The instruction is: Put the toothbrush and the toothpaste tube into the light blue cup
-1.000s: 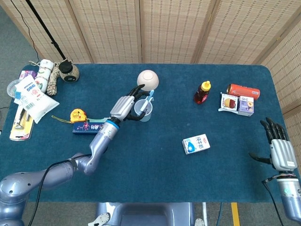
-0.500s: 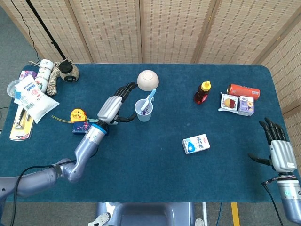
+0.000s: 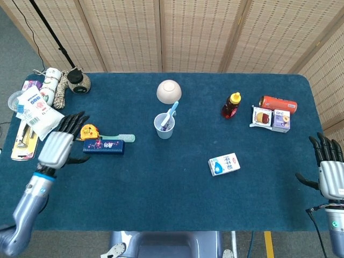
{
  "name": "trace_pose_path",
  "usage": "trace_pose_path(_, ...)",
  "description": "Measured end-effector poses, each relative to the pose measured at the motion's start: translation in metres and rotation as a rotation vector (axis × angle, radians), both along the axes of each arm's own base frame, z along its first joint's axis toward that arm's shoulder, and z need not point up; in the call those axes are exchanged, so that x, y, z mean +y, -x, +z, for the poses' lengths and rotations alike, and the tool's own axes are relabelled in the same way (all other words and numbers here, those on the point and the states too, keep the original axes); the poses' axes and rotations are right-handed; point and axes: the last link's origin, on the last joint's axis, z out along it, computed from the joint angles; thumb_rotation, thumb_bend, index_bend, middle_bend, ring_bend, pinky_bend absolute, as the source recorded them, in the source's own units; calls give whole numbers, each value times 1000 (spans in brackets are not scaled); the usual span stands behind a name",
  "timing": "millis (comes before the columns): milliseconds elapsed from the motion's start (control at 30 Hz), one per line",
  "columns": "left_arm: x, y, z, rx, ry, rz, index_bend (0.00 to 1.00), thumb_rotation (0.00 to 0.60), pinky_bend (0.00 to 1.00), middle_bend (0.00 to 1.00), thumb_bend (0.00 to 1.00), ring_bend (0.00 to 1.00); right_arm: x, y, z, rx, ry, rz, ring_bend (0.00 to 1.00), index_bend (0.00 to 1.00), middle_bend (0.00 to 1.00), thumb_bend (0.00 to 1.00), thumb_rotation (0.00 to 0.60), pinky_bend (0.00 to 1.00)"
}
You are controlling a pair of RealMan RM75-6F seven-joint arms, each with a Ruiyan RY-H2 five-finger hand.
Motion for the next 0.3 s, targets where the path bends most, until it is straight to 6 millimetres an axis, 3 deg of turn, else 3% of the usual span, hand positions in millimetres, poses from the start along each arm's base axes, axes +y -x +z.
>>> trace_pose_path(67, -24, 25, 10, 29, -33, 67, 0, 600, 0, 0, 14, 0, 2, -2, 1, 23, -4, -7, 0, 0, 0, 123, 600, 0)
trace_pose_path(300, -83, 79, 25, 3, -79, 218, 0, 600, 0, 0, 14, 0, 9, -8, 1, 89, -40, -31, 0, 0, 0, 0, 600, 0)
